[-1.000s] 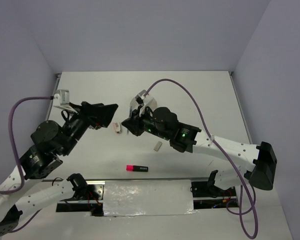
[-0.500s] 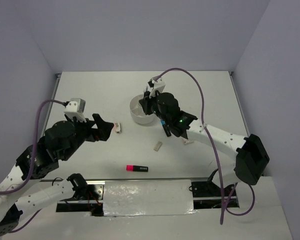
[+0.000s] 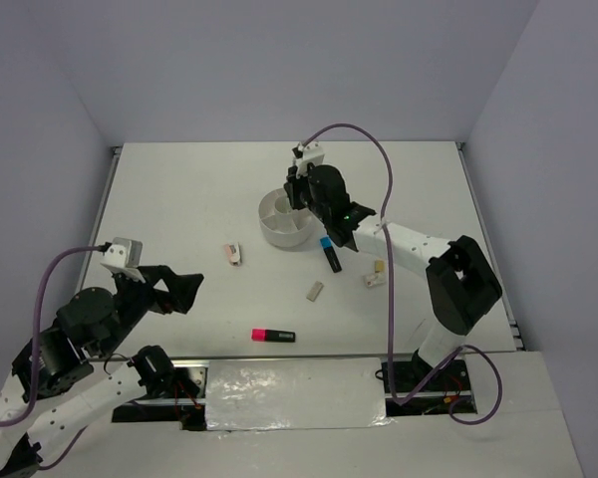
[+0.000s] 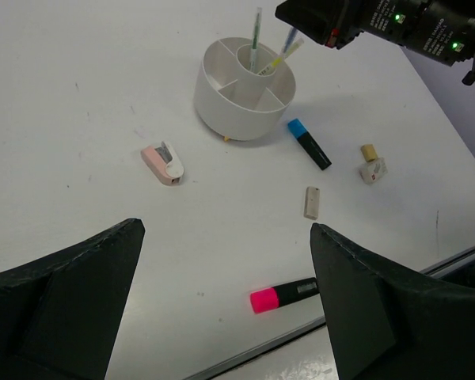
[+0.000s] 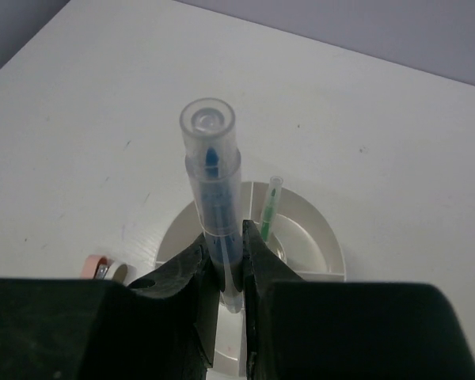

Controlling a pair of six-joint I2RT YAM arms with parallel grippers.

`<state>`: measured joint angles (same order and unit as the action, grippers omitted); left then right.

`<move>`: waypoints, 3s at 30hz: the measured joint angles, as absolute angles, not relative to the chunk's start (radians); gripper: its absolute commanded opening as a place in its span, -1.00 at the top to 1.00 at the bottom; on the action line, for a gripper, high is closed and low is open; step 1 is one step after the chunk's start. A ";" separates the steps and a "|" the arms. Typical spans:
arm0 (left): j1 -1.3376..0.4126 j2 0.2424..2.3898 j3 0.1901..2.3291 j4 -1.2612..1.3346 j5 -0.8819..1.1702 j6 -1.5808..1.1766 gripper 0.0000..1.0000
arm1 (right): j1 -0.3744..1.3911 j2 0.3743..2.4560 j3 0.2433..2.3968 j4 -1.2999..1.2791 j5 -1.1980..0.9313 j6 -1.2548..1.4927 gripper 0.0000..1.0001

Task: Sort the stationery into containers
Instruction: Place the pen in the storage box, then pick up the stapler from the center of the board.

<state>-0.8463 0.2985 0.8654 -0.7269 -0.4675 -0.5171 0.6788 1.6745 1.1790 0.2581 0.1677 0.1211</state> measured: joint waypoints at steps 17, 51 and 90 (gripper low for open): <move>-0.846 0.398 0.863 -0.709 -0.422 -0.477 -0.99 | 0.665 1.787 1.179 0.403 0.092 0.118 0.52; -0.793 1.032 0.891 -0.641 -0.599 -0.815 -0.99 | 0.670 1.234 1.382 -0.121 0.117 0.241 -0.58; -0.556 1.702 0.988 -0.305 -0.545 -0.891 -0.49 | 0.698 0.942 0.923 -0.231 -0.181 0.385 -0.58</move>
<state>-0.5564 1.7023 0.9878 -0.3050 -0.5453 -0.8906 0.6983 0.9421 0.9234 -0.2306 -0.1810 0.3847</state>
